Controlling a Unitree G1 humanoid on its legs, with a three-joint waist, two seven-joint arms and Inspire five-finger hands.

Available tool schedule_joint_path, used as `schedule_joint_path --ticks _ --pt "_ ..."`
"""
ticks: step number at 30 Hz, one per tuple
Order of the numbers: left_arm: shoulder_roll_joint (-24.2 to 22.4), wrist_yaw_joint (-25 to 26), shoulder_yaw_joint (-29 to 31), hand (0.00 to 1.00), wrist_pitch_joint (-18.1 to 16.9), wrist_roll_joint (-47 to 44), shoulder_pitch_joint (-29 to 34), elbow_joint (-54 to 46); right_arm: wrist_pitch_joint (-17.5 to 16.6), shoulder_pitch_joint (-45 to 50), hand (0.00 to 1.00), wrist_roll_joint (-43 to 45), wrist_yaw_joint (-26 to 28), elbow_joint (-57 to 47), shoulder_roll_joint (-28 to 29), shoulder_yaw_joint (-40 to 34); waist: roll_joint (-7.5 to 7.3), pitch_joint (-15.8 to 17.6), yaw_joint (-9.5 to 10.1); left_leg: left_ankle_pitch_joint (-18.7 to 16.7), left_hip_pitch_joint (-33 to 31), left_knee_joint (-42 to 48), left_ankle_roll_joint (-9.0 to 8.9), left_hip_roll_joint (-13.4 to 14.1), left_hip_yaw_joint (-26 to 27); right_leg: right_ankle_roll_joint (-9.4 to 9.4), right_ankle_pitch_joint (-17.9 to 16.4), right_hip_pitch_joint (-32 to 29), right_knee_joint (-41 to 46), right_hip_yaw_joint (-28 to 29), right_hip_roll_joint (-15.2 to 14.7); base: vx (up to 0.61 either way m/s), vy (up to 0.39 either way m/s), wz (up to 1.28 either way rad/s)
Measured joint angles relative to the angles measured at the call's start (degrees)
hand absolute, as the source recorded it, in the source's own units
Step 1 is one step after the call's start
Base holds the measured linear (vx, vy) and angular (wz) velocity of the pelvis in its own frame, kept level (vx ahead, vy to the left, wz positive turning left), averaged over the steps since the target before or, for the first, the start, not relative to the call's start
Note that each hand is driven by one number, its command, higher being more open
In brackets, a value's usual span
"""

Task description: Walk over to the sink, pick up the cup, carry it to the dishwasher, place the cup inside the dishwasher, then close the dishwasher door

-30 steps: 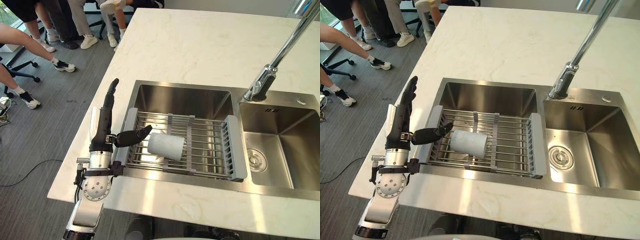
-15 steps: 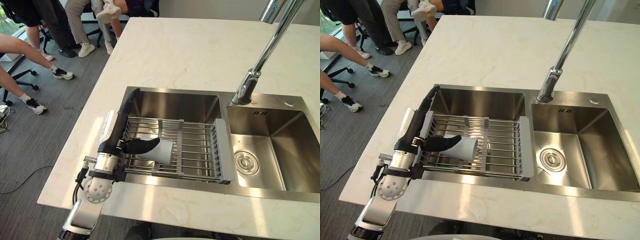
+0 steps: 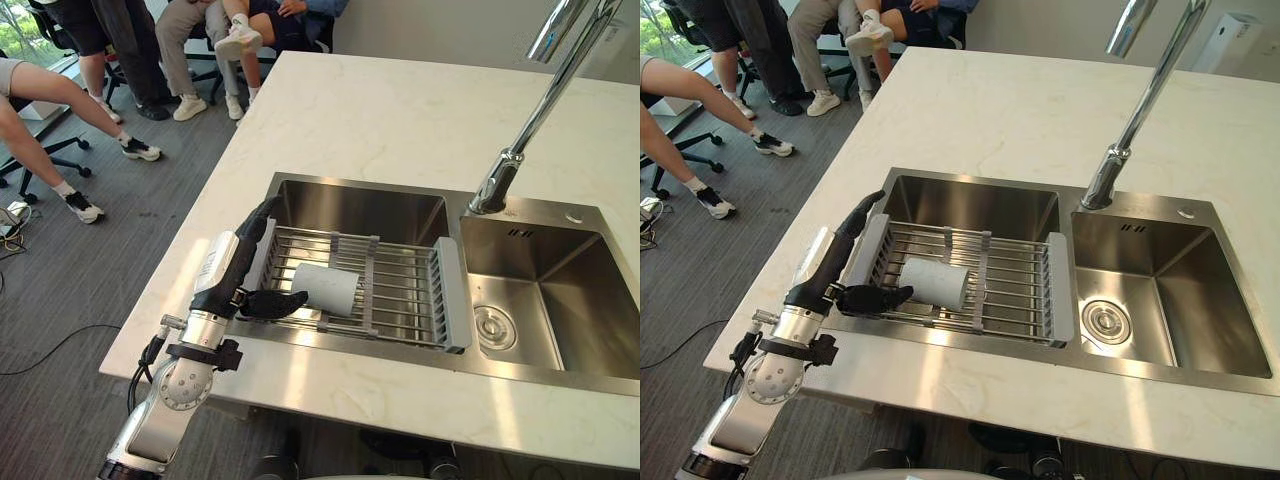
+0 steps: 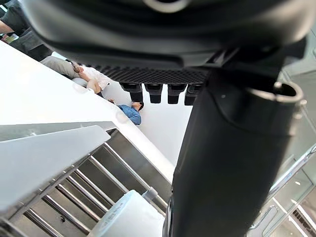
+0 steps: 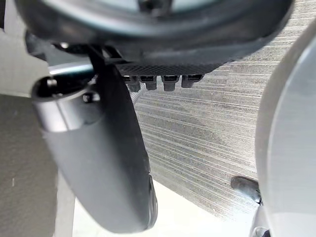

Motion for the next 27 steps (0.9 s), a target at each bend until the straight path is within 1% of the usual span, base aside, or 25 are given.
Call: schedule_joint_path --ticks 5,7,9,15,19,21,27 --pt "0.60 -0.14 -0.73 1.00 0.01 2.02 -0.34 0.00 0.00 0.01 1.00 0.00 0.02 -0.01 0.02 0.00 0.06 -0.06 0.02 0.14 -0.46 -0.04 -0.08 -0.16 -0.96 0.01 -0.01 0.08 -0.22 -1.02 0.03 0.00 0.000 0.11" --pt "1.63 -0.24 -2.38 1.00 0.04 2.66 -1.07 0.01 0.01 0.01 1.00 -0.01 0.03 -0.01 0.02 0.04 0.14 -0.15 0.36 0.21 -0.49 -0.14 -0.16 -0.14 -1.09 0.00 -0.01 0.09 -0.30 -1.15 0.09 0.00 -0.001 0.04" --pt "1.80 -0.31 -3.86 1.00 0.05 3.73 -2.62 0.28 0.02 0.07 1.00 0.00 0.07 -0.01 0.05 0.14 0.15 -0.23 0.52 0.35 -0.51 -0.30 -0.15 -0.13 -1.22 0.00 -0.01 0.10 -0.36 -1.31 0.11 0.00 0.000 0.00" --pt "2.08 -0.39 -5.10 1.00 0.05 5.50 -5.66 0.39 0.02 0.33 1.00 0.01 0.07 -0.05 0.05 0.41 0.14 -0.64 0.63 0.41 -0.55 -0.34 -0.15 -0.14 -1.32 0.00 -0.01 0.10 -0.38 -1.42 0.13 0.00 0.000 0.00" --pt "3.30 -0.56 -6.28 1.00 0.11 5.98 -7.08 0.79 0.06 0.52 1.00 0.02 0.09 -0.06 0.05 0.45 0.14 -0.86 0.73 0.55 -0.55 -0.59 -0.17 -0.14 -1.43 0.00 -0.01 0.10 -0.52 -1.56 0.13 0.00 0.000 0.00" --pt "4.11 -1.53 -7.31 1.00 0.12 6.86 -7.71 1.14 0.13 0.62 1.00 0.02 0.11 -0.08 0.09 0.59 0.13 -1.09 0.75 0.73 -0.54 -0.93 -0.16 -0.14 -1.54 -0.01 0.00 0.08 -0.63 -1.69 0.12 0.00 0.000 0.00" --pt "4.63 -2.71 -9.30 1.00 0.21 8.21 -9.53 4.25 0.15 1.16 1.00 0.02 0.15 -0.52 0.11 0.78 0.12 -1.19 0.74 1.01 -0.53 -1.45 -0.22 -0.10 -1.68 -0.01 0.00 -0.01 -0.76 -1.89 0.12 0.00 0.000 0.00"
